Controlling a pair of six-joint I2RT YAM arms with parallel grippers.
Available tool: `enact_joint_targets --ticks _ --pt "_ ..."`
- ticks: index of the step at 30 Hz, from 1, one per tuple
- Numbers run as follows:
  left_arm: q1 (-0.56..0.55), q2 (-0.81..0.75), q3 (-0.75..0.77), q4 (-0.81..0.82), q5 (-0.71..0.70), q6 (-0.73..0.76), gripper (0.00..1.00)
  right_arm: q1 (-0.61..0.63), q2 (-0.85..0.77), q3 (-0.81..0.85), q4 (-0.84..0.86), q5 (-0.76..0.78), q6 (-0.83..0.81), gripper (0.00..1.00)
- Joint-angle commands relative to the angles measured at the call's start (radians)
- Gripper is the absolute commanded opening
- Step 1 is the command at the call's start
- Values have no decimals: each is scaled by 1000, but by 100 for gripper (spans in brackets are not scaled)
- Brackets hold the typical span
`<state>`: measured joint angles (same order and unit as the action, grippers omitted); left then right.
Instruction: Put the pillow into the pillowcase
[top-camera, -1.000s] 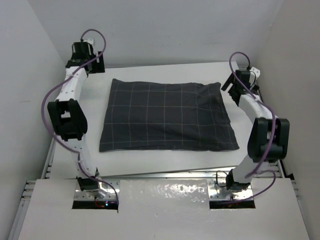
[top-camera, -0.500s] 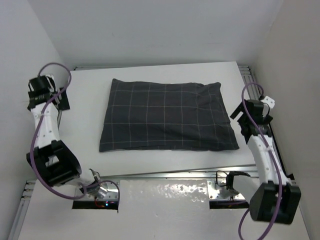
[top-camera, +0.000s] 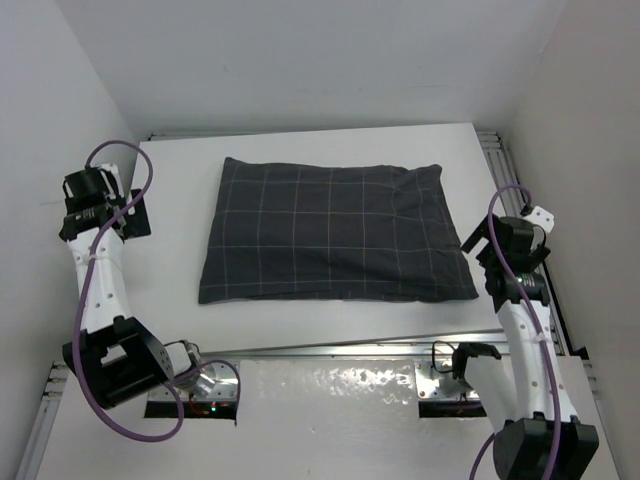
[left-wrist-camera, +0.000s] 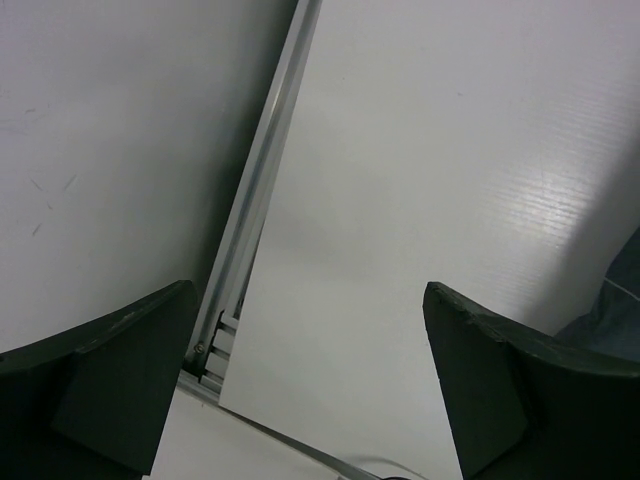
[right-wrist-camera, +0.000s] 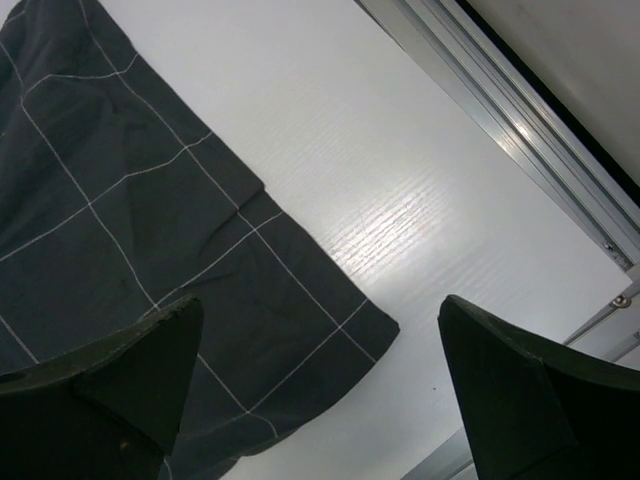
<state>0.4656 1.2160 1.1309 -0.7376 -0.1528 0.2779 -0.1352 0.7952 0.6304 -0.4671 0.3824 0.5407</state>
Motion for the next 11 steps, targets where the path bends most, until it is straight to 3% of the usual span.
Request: enact_joint_targets --ticks 1,11 --pt "-1 -33 -11 10 22 -45 94 -3 -37 29 -34 15 -34 99" --pt "-1 -58 -25 0 80 -63 94 -3 -86 29 -53 46 -81 99"
